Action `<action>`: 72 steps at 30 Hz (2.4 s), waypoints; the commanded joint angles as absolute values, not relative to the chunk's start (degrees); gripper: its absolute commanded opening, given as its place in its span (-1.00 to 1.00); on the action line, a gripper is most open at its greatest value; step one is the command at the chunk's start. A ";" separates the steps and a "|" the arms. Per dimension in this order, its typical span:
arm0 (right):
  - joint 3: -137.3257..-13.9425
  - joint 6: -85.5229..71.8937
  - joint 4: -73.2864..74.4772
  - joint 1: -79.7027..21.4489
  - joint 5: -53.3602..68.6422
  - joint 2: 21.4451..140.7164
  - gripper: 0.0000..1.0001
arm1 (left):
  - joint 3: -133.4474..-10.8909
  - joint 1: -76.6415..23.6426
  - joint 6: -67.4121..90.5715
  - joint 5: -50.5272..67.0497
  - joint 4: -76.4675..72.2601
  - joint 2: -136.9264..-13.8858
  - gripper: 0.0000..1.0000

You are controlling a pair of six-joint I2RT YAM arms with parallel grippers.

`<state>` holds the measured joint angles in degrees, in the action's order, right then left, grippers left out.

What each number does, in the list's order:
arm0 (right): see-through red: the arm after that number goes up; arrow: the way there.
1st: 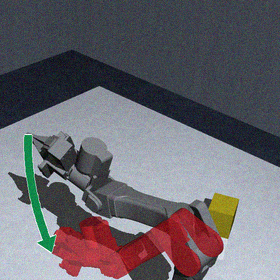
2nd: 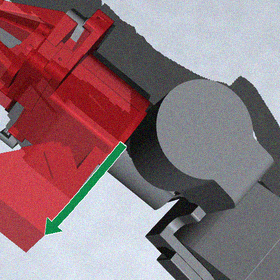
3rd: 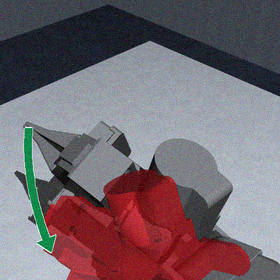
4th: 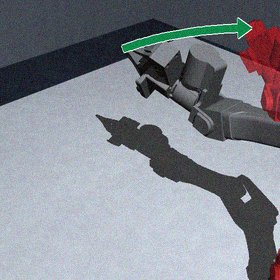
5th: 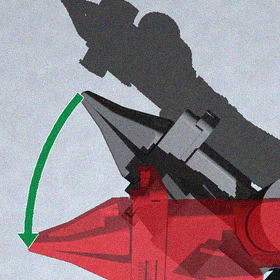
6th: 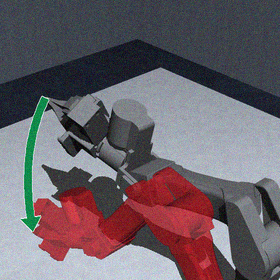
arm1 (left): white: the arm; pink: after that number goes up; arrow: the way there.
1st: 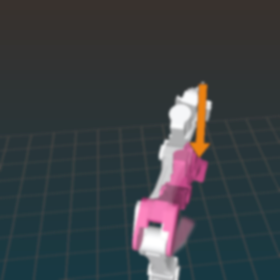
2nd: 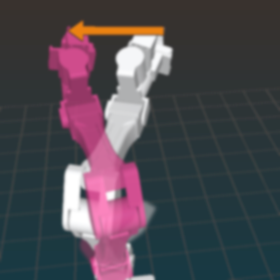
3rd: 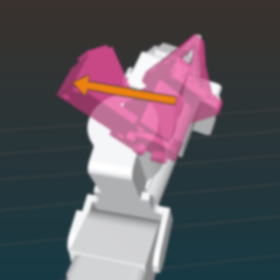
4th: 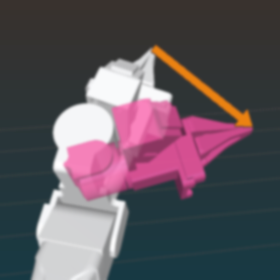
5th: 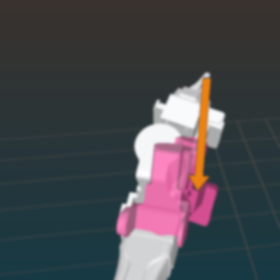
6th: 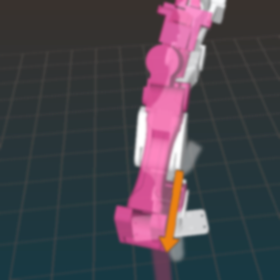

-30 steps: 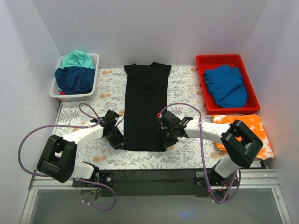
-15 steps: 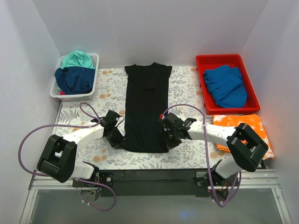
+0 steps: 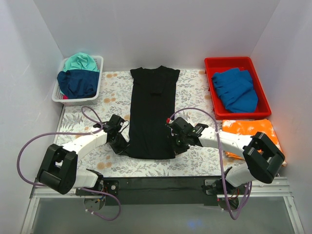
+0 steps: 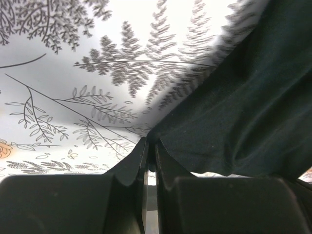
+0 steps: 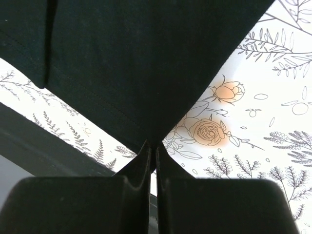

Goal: Fold and stack the t-shirts
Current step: Fold the tshirt

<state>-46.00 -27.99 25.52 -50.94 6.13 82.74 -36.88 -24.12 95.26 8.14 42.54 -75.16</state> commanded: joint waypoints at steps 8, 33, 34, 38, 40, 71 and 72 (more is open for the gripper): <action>-53.86 -25.14 28.56 -50.89 -2.09 79.36 -0.97 | -50.09 -23.91 94.92 -3.24 39.91 -73.21 -1.00; -88.14 -8.97 27.25 -31.82 -9.50 105.71 -0.97 | -93.06 -21.01 88.87 -16.00 38.23 -110.81 -1.00; -89.46 -8.79 27.16 -31.29 -9.14 107.04 -0.97 | -96.30 -20.66 88.51 -16.00 38.41 -112.31 -1.00; -97.45 -7.47 27.07 -28.57 -4.86 114.15 -0.97 | -103.42 -19.51 88.77 -17.39 42.00 -118.99 -1.00; -102.29 -8.17 27.51 -27.60 -2.91 118.20 -0.97 | -104.93 -19.07 87.80 -16.62 41.75 -120.32 -1.00; -96.52 -13.97 25.05 -28.29 0.71 114.09 -0.20 | -93.01 -15.91 77.35 -5.55 32.26 -110.40 -0.14; -95.29 -14.15 24.79 -28.82 0.79 113.47 -0.20 | -90.03 -15.91 77.26 -3.36 31.91 -109.09 -0.14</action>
<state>-97.62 -13.78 27.90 -26.39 0.21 117.80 -94.91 -15.86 78.35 -8.60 34.15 -114.61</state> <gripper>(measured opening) 0.402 0.435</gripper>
